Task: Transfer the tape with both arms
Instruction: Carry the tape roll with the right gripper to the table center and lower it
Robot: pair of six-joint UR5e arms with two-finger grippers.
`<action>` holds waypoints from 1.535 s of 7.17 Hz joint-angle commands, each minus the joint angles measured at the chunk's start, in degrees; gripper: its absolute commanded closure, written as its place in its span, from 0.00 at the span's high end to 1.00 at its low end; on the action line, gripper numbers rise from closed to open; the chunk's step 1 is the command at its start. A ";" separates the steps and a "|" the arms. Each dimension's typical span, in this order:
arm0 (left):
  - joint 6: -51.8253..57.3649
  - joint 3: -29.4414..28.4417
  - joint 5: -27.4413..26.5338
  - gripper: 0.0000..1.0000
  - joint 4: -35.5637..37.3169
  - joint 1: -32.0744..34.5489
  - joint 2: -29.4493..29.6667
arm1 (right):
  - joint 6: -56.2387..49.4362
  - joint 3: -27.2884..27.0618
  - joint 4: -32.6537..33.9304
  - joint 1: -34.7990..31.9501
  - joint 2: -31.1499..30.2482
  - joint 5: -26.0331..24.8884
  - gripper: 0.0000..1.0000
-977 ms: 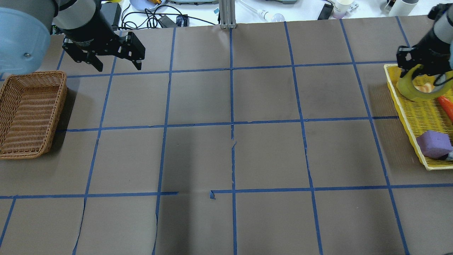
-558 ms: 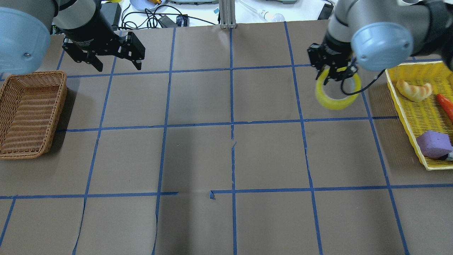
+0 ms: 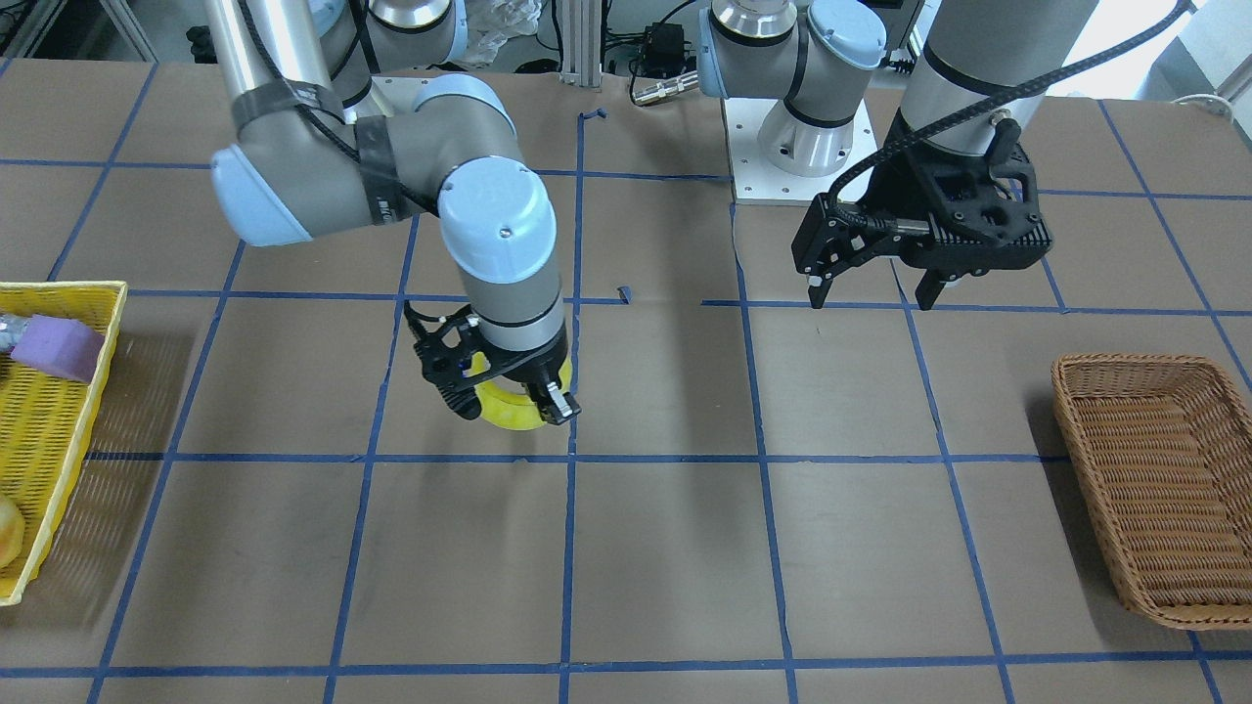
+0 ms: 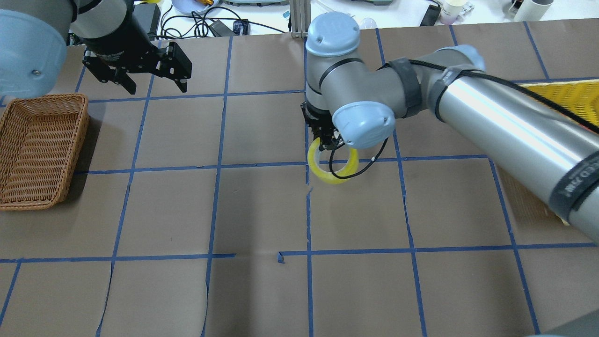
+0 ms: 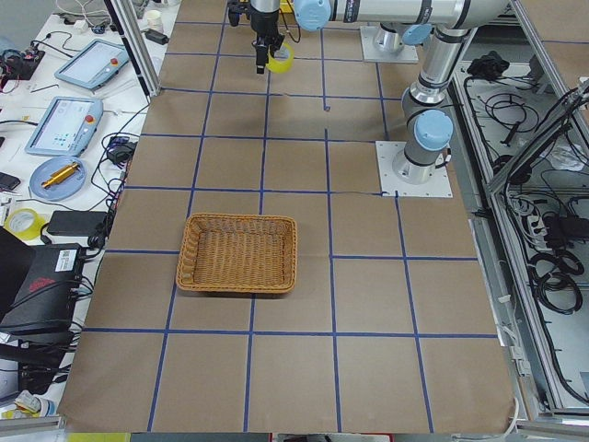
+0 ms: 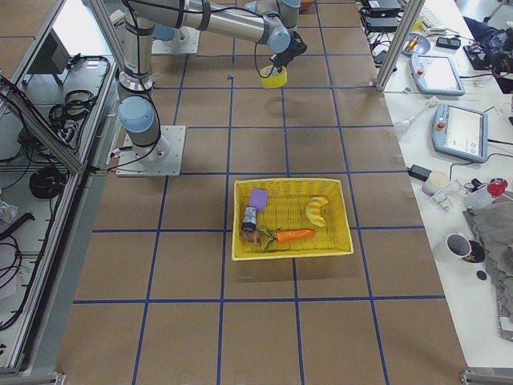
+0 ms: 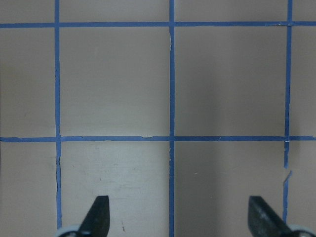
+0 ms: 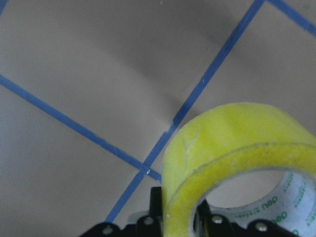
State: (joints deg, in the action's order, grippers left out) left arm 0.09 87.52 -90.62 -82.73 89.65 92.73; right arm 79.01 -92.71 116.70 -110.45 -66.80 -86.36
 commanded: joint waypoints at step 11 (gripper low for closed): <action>0.00 -0.07 -0.09 1.00 0.02 0.00 -0.09 | 6.49 -5.65 4.67 -1.00 3.26 12.30 0.74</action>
State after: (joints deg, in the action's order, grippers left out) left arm 0.11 87.40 -90.70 -82.72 89.62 92.62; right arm 83.79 -98.71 121.22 -111.45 -63.08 -78.11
